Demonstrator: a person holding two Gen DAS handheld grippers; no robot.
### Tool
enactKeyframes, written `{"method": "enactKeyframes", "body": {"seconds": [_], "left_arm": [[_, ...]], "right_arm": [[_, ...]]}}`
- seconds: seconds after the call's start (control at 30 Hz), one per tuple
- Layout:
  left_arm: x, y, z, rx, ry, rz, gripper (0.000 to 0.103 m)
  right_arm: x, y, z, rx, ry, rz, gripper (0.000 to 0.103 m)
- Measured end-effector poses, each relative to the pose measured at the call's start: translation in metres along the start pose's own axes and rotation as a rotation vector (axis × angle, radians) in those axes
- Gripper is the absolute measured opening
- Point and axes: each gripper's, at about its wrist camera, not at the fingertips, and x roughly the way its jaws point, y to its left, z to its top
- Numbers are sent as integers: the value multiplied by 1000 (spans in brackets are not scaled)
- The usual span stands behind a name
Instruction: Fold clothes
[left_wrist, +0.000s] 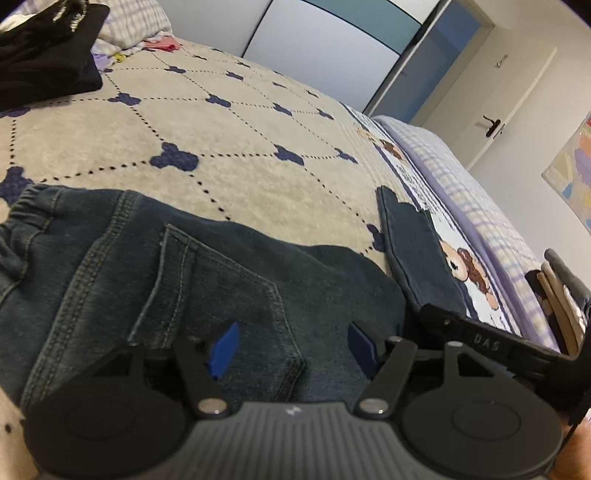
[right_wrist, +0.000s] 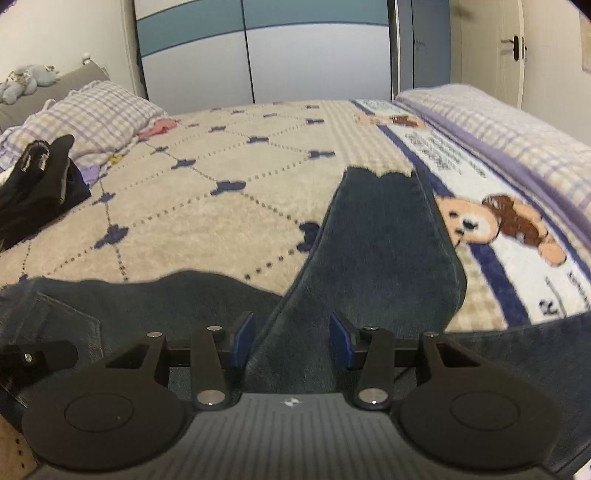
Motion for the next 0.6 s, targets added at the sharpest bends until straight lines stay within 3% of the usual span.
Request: {"method": "enactKeyframes", "body": {"seconds": [0.6], "left_arm": [[22,-12,6,33,24,9,80]], "right_arm": [[13,-11,-5,49,43,51,54]]}}
